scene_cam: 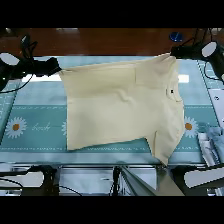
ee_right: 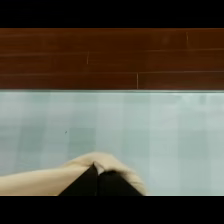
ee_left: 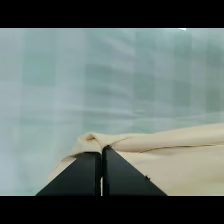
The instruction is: Fold the shirts.
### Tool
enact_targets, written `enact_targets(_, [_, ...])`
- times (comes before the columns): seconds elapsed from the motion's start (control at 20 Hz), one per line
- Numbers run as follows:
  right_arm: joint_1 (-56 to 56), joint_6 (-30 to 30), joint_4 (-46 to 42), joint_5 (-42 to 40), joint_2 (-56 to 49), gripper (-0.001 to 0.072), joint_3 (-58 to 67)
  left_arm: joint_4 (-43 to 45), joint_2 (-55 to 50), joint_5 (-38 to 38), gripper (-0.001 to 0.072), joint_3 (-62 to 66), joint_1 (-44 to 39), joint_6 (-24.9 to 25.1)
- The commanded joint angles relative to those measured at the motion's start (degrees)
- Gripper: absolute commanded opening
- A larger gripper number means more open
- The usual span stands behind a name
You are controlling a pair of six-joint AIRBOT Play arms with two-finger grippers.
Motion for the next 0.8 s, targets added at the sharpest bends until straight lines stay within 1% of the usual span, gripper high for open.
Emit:
enact_targets(0.0, [0.0, 0.1, 1.1, -11.4, -3.0, 0.0028, 0.0, 0.0, -2.9, 8.7, 0.0023, 0.2, -0.1, 1.4])
enact_targets(0.1, [0.0, 0.1, 1.1, -10.7, -3.9, 0.0028, 0.0, 0.0, -3.8, 10.9, 0.0023, 0.2, -0.6, 3.7])
enact_targets(0.25, [0.0, 0.0, 1.1, -8.2, -5.0, 0.0027, 0.0, 0.1, -4.9, 10.2, 0.0023, 0.2, -2.0, 8.5])
enact_targets(0.3, [0.0, -0.2, 0.8, -7.1, -4.7, 0.0028, 0.0, 0.1, -4.7, 9.4, 0.0023, 0.2, -2.2, 11.1])
enact_targets(0.35, [-0.1, -1.4, 0.2, -5.4, -3.9, 0.0028, 0.0, 0.4, -4.0, 6.9, 0.0022, 0.7, -2.0, 13.5])
enact_targets(0.4, [-0.5, -2.5, -1.0, -2.1, -2.4, 0.0028, 0.0, 1.3, -3.1, 3.7, 0.0022, 1.4, -1.4, 13.9])
enact_targets(0.45, [-1.0, -2.5, -1.9, 3.3, -0.9, 0.0028, 0.0, 1.6, -2.1, -0.5, 0.0022, 2.1, -0.7, 13.7])
enact_targets(0.55, [-1.9, -2.5, -2.3, 17.6, 0.3, 0.0029, 0.0, 1.6, -1.4, -9.3, 0.0021, 3.1, 0.1, 10.0])
enact_targets(0.6, [-2.1, -2.3, -3.6, 23.4, 0.2, 0.0029, 0.0, 1.6, -1.5, -14.3, 0.0021, 3.1, -0.3, 9.3])
enact_targets(0.65, [-2.2, -1.0, -5.9, 27.5, -0.3, 0.0029, -0.1, 2.5, -1.5, -18.4, 0.0021, 3.0, -0.8, 9.2])
enact_targets(0.75, [-2.2, 1.1, -9.6, 32.5, -1.4, 0.0029, -0.7, 8.5, -1.7, -22.8, 0.0021, 2.4, -1.8, 4.7])
